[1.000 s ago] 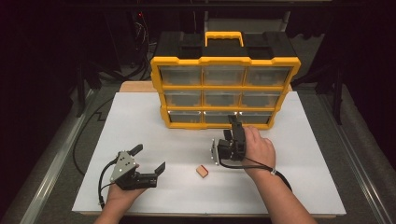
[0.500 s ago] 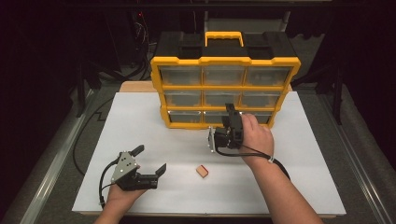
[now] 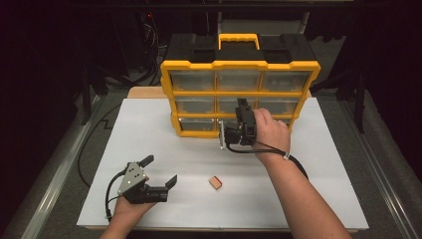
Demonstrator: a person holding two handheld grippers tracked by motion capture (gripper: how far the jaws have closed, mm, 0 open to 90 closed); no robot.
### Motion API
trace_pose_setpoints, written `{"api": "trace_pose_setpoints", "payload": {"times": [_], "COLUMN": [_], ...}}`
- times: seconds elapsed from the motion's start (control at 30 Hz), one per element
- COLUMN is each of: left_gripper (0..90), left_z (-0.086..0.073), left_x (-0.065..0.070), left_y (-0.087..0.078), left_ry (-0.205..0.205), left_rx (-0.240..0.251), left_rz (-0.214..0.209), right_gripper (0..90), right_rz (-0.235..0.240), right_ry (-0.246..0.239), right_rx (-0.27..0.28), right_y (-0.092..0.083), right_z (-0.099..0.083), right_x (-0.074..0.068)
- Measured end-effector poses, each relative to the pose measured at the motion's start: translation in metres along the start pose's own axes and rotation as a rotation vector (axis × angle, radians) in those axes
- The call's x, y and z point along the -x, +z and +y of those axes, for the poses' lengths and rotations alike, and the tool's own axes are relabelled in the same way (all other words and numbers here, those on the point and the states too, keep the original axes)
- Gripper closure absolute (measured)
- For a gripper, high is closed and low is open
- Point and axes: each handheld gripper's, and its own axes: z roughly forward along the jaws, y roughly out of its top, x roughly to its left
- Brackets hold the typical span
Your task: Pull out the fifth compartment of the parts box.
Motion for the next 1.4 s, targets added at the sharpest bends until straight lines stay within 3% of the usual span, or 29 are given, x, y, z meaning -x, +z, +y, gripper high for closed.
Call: {"api": "trace_pose_setpoints", "payload": {"times": [0.4,0.57,0.67,0.83,0.87,1.13,1.17,1.4], "left_gripper": [0.3,0.3,0.3,0.3,0.3,0.3,0.3,0.3], "left_z": [0.000,0.000,0.000,-0.001,-0.001,0.000,0.000,0.000], "left_x": [0.000,0.000,0.000,0.000,0.000,0.001,0.000,0.000], "left_y": [0.000,-0.001,-0.001,0.000,0.000,-0.002,-0.003,-0.005], "left_ry": [-0.013,-0.012,-0.011,-0.011,-0.011,-0.013,-0.014,-0.019], "left_rx": [-0.005,-0.003,-0.002,-0.005,-0.006,-0.001,0.001,0.007], "left_rz": [-0.010,-0.010,-0.011,-0.012,-0.012,-0.011,-0.010,-0.009], "right_gripper": [65.0,67.9,69.4,70.8,71.0,77.1,77.6,77.8], "right_rz": [-0.017,-0.019,-0.013,-0.024,-0.021,-0.040,-0.047,-0.039], "right_ry": [-0.003,-0.046,-0.027,-0.055,-0.039,-0.054,-0.077,-0.065], "right_rx": [-0.020,-0.020,-0.028,-0.027,-0.032,-0.038,-0.033,-0.044], "right_y": [0.012,0.012,0.012,0.012,0.012,0.013,0.013,0.013], "right_z": [0.003,0.005,0.007,0.010,0.010,0.012,0.013,0.013], "right_x": [-0.001,0.002,0.000,0.001,-0.001,0.000,0.002,0.000]}}
